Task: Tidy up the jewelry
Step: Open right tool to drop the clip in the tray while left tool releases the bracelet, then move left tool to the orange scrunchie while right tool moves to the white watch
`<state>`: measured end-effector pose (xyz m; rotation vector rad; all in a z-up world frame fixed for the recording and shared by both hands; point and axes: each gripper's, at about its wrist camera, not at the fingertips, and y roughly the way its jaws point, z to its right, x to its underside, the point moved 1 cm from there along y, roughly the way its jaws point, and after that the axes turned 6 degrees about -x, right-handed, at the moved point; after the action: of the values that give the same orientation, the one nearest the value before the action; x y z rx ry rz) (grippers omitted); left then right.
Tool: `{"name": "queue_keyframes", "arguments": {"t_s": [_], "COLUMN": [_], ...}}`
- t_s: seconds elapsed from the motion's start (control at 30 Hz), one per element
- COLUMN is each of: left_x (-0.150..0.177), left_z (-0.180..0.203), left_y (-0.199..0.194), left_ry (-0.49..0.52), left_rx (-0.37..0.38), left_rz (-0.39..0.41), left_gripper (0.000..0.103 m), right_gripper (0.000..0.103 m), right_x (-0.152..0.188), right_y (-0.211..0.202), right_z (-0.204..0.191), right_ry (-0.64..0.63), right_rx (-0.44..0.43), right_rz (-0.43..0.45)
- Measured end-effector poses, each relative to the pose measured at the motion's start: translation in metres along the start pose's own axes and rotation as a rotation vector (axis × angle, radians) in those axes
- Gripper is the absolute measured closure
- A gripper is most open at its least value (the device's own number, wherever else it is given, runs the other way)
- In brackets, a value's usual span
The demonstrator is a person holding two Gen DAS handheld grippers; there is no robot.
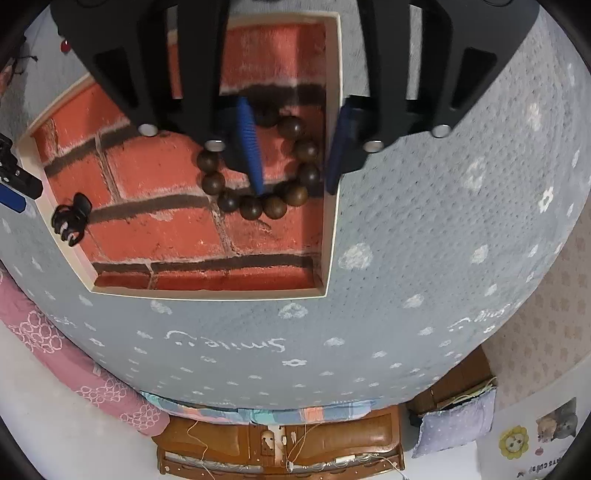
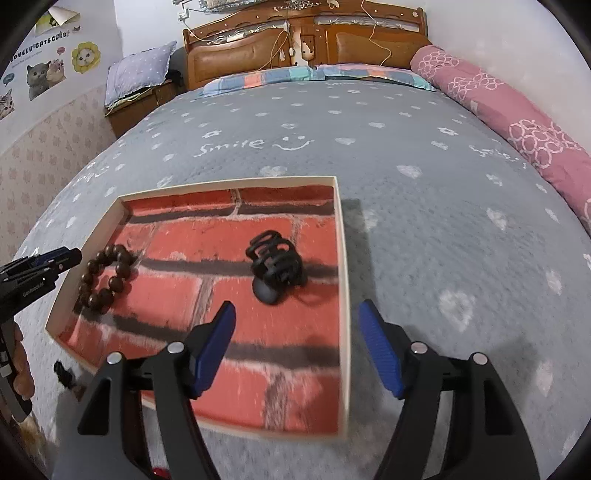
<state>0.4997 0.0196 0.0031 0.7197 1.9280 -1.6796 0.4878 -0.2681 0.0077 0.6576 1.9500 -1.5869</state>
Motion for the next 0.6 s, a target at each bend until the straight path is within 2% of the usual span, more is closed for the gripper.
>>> {"name": "queue_keyframes", "arguments": {"t_s": [0.07, 0.2, 0.47, 0.6], "left_x": [0.003, 0.015, 0.057, 0.086], "left_z": [-0.003, -0.016, -0.048, -0.064], "left_y": [-0.017, -0.066, -0.163, -0.204], "left_ry": [-0.004, -0.034, -0.068, -0.061], "left_rx": [0.008, 0.022, 0.041, 0.022], "left_rz": [0.017, 0.08, 0.154, 0.186], "left_gripper": [0.06, 0.034, 0.018, 0.011], "right_gripper": [0.035, 0.032, 0.028, 0.027], "right_x": [0.003, 0.01, 0.045, 0.067], "right_y": [-0.014, -0.049, -0.118, -0.148], "right_z": [0.0, -0.004, -0.021, -0.028], "right_ry": [-0.004, -0.009, -0.036, -0.035], "right_rx": [0.001, -0.011, -0.024, -0.039], "right_rz": [0.016, 0.053, 0.098, 0.123]}}
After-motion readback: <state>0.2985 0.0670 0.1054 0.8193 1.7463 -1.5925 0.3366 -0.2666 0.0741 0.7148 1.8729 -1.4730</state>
